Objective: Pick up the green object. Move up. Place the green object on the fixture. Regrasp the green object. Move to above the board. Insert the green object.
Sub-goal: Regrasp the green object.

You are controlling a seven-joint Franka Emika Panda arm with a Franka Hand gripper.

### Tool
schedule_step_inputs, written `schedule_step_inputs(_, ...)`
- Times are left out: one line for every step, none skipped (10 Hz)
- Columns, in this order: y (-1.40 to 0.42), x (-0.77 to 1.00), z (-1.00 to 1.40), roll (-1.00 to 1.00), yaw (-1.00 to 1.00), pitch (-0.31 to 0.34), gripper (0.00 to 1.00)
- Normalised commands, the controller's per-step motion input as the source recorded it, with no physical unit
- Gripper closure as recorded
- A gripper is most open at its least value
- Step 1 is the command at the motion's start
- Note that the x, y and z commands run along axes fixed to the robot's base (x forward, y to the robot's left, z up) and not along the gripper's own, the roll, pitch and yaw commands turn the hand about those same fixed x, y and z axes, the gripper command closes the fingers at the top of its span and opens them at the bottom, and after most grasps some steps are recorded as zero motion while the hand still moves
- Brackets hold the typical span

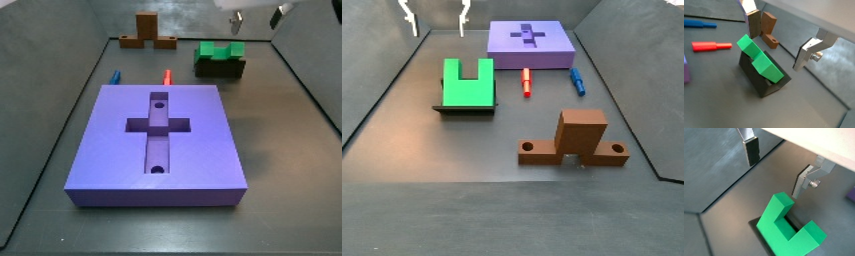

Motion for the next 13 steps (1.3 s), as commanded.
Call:
schedule_step_inputs(0.00, 0.00, -0.05, 1.00, 0.05, 0.106, 0.00)
schedule_step_inputs(0.00, 0.00, 0.00, 1.00, 0.00, 0.134, 0.00)
schedule_step_inputs(0.00, -0.05, 0.00, 1.00, -0.03, 0.149, 0.00)
schedule_step_inputs(-0.02, -0.06, -0.03, 1.00, -0.03, 0.177, 0.00)
schedule_step_inputs(-0.04, -0.07, -0.06, 0.98, -0.13, 0.309, 0.00)
schedule_step_inputs(-0.05, 0.00, -0.26, 0.74, -0.12, 0.249, 0.00)
schedule_step_inputs(-0.05, 0.00, -0.07, 0.39, -0.08, 0.174, 0.00)
schedule_step_inputs(0.03, 0.00, 0.00, -0.02, 0.00, 0.000, 0.00)
schedule_step_inputs(0.00, 0.07, -0.14, 0.06, 0.00, 0.029, 0.00)
schedule_step_inputs(0.00, 0.00, -0.32, 0.27, -0.23, 0.351, 0.00)
schedule_step_inputs(0.00, 0.02, -0.25, 0.19, -0.37, 0.494, 0.00)
schedule_step_inputs(0.00, 0.06, -0.22, 0.11, -0.33, 0.383, 0.00)
schedule_step_inputs(0.00, 0.15, -0.16, 0.00, -0.22, 0.280, 0.00)
